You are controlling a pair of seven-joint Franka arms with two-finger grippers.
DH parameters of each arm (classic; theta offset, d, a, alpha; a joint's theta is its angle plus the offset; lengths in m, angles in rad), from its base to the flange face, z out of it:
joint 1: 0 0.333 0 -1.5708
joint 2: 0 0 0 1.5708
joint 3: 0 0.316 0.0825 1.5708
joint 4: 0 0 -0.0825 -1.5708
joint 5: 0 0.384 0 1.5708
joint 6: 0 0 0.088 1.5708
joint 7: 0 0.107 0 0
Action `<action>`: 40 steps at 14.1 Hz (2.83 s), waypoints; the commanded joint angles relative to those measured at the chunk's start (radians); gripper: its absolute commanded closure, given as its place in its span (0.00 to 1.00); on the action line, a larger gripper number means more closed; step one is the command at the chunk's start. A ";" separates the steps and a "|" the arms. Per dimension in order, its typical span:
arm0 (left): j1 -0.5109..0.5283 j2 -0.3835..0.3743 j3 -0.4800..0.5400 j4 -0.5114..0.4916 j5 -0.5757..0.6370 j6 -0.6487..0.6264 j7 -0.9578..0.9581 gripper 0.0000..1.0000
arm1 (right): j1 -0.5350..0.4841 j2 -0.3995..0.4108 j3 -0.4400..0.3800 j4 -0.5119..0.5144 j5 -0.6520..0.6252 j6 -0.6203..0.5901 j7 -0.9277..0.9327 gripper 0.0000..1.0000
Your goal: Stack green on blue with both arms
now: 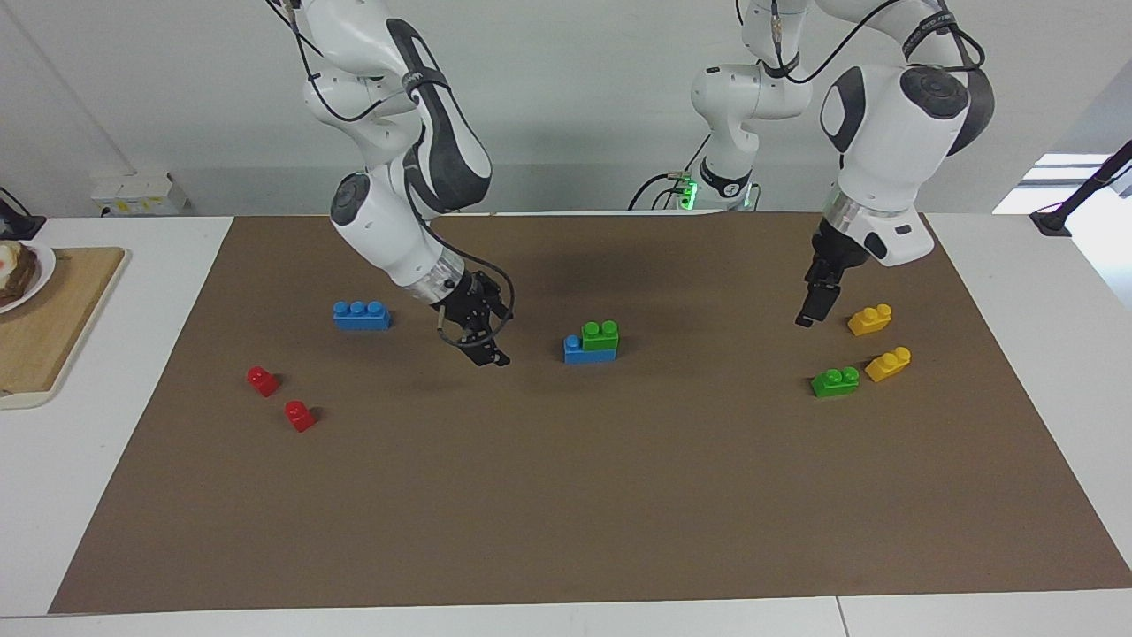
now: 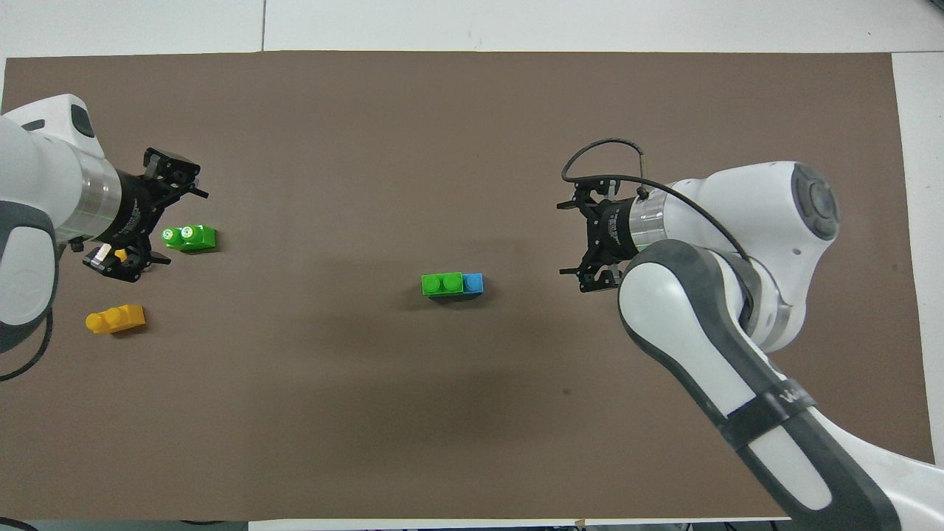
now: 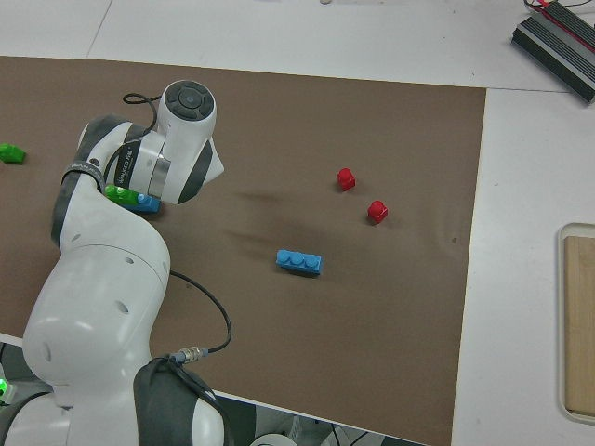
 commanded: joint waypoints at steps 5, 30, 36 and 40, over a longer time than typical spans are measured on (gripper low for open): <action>0.041 0.027 -0.011 0.187 0.004 -0.262 0.731 0.00 | -0.133 -0.042 0.007 0.145 -0.226 -0.235 -0.590 0.03; 0.039 -0.031 -0.017 0.112 -0.046 -0.174 0.813 0.00 | -0.319 -0.134 0.007 0.338 -0.599 -0.647 -1.393 0.02; 0.050 -0.016 -0.014 0.171 -0.043 -0.187 0.891 0.00 | -0.319 -0.134 0.008 0.338 -0.593 -0.637 -1.392 0.02; 0.050 -0.013 -0.006 0.201 -0.028 -0.198 0.895 0.00 | -0.320 -0.131 0.008 0.338 -0.582 -0.614 -1.384 0.02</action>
